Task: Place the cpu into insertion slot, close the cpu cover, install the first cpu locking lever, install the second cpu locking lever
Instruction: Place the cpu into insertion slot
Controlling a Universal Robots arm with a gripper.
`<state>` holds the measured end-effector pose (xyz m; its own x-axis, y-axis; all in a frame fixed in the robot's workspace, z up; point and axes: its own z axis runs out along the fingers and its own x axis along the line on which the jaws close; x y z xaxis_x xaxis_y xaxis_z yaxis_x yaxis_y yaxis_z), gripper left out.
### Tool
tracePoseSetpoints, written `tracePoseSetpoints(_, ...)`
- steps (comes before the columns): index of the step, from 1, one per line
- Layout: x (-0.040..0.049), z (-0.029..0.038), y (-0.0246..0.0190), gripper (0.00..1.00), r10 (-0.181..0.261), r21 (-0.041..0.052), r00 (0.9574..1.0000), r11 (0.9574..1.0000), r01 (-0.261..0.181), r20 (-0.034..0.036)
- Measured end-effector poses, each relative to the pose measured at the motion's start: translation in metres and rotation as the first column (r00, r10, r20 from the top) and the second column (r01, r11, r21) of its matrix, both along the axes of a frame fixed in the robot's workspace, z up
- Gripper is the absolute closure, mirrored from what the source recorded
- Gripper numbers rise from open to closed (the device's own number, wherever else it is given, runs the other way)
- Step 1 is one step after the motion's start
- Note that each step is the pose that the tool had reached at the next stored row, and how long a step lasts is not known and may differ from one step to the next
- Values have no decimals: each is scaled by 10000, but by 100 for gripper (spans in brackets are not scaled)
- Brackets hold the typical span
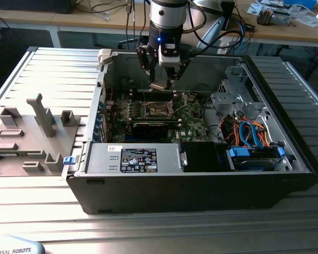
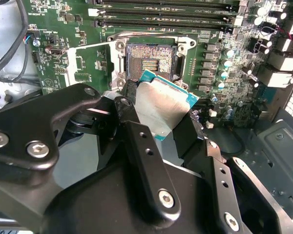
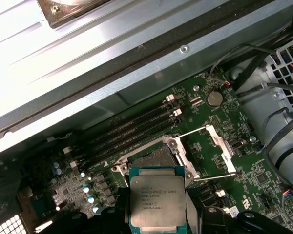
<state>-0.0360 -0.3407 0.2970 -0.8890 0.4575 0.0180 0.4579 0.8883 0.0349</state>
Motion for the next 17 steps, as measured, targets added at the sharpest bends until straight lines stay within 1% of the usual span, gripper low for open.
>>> tracePoseSetpoints(17,0,0,0,46,-145,0,9999,9999,145,0)
